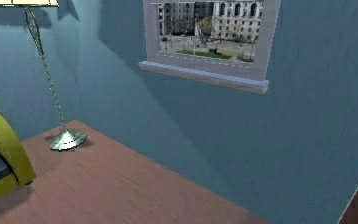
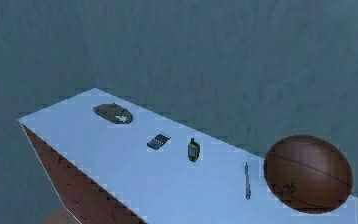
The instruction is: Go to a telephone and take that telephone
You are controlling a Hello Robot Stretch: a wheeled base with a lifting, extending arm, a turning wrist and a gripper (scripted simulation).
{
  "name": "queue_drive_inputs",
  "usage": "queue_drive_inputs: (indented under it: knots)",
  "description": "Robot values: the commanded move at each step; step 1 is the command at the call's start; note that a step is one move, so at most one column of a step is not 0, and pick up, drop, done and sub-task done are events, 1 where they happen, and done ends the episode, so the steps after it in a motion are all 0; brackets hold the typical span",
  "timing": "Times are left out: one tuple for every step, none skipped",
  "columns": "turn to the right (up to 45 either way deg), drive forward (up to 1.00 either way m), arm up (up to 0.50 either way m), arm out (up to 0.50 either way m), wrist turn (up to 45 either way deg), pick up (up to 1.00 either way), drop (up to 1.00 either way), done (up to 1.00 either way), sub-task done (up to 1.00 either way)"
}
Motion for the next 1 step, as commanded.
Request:
queue_drive_inputs:
  knots:
    - [0.0,0.0,0.38,0.0,0.0,0.0,0.0,0.0,0.0]
